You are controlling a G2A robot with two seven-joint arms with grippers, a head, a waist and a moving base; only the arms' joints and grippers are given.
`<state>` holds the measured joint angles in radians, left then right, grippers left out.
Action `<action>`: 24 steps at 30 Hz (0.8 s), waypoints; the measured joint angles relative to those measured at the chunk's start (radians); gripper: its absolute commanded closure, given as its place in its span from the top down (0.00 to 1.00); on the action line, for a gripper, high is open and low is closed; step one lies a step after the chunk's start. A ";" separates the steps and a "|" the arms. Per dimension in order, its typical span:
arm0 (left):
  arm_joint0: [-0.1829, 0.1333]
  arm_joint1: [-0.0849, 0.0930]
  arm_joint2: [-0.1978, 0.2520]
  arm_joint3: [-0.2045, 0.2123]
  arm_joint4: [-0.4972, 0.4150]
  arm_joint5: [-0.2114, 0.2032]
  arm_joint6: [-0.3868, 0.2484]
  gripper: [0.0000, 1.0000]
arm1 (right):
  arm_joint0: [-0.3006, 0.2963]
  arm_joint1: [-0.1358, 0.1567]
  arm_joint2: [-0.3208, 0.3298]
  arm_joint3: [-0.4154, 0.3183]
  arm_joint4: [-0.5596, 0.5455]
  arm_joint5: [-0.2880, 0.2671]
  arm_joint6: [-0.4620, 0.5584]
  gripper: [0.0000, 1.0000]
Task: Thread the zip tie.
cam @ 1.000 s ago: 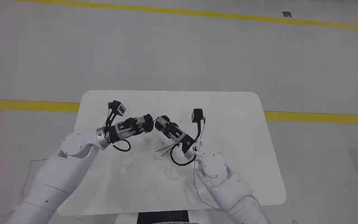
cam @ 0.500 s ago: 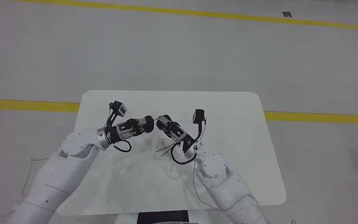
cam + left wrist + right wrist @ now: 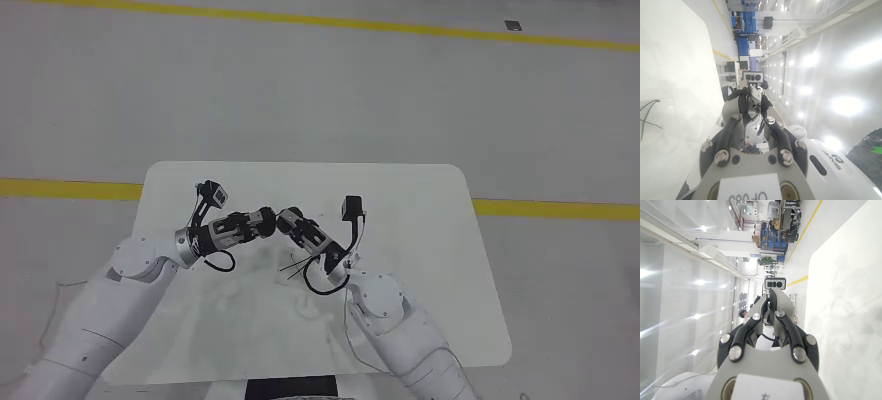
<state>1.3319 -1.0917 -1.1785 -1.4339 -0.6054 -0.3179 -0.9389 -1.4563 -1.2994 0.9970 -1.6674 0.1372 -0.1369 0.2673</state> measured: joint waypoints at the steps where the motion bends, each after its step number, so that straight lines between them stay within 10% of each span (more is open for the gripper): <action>1: 0.000 0.000 0.000 0.000 -0.001 -0.001 0.000 0.15 | 0.000 0.000 0.000 -0.001 -0.003 0.001 0.001 0.00; 24: -0.008 0.005 0.014 0.009 -0.007 -0.001 0.001 0.09 | -0.004 -0.001 0.006 -0.003 -0.061 -0.011 0.007 0.00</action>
<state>1.3235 -1.0870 -1.1645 -1.4251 -0.6121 -0.3187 -0.9379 -1.4604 -1.3008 1.0032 -1.6701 0.0763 -0.1476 0.2744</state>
